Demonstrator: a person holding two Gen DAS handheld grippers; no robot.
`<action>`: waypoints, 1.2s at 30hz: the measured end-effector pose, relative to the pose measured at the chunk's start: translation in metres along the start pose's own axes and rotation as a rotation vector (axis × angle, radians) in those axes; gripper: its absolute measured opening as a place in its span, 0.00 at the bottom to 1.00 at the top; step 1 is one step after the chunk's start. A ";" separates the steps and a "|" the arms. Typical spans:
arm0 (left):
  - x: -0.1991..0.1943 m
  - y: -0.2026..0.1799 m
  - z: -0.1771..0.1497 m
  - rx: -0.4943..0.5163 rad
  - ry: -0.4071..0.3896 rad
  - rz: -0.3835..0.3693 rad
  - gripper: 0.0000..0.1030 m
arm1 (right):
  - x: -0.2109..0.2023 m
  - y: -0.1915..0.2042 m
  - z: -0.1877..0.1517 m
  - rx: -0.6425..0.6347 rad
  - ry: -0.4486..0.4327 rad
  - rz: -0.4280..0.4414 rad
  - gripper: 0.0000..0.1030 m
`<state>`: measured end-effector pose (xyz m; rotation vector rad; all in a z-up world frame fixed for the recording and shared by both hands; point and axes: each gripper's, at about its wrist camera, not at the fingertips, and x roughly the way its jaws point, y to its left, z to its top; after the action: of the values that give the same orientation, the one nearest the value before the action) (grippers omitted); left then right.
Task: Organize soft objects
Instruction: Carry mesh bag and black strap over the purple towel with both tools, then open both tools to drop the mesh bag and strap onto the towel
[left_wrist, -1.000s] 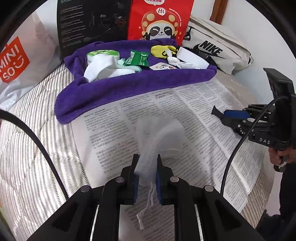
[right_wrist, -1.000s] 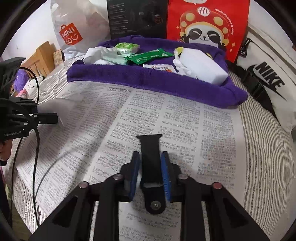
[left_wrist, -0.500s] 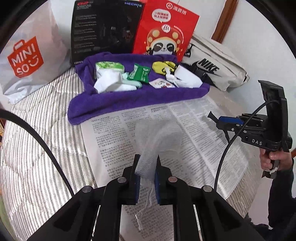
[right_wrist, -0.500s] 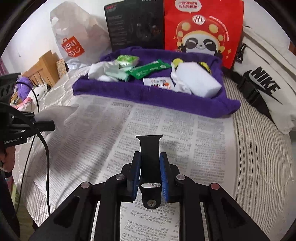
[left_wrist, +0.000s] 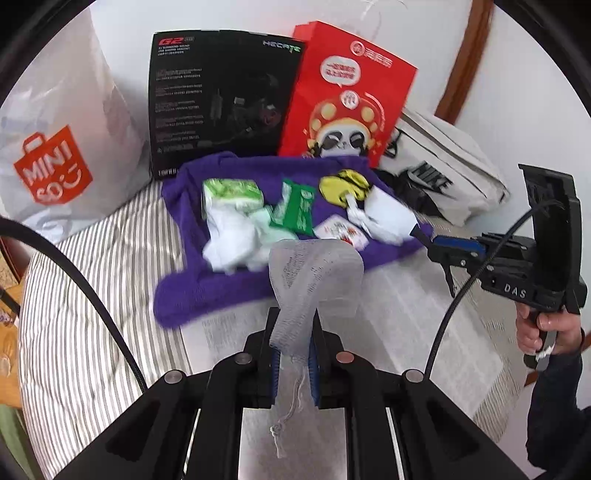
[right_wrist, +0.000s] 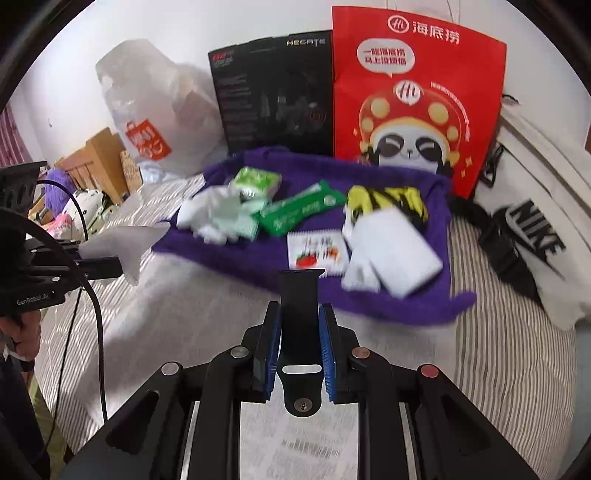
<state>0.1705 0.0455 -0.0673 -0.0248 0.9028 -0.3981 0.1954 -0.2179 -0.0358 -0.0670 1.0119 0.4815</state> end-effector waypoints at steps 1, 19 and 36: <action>0.004 0.001 0.006 -0.001 -0.002 0.003 0.12 | 0.003 -0.001 0.006 -0.001 -0.003 0.001 0.20; 0.063 0.013 0.099 0.026 -0.028 0.018 0.12 | 0.054 -0.023 0.104 0.001 -0.058 0.009 0.20; 0.078 0.050 0.093 -0.038 0.014 0.059 0.12 | 0.135 -0.015 0.093 -0.019 0.054 0.013 0.20</action>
<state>0.3009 0.0512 -0.0779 -0.0300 0.9231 -0.3261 0.3349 -0.1581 -0.0995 -0.0913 1.0609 0.5033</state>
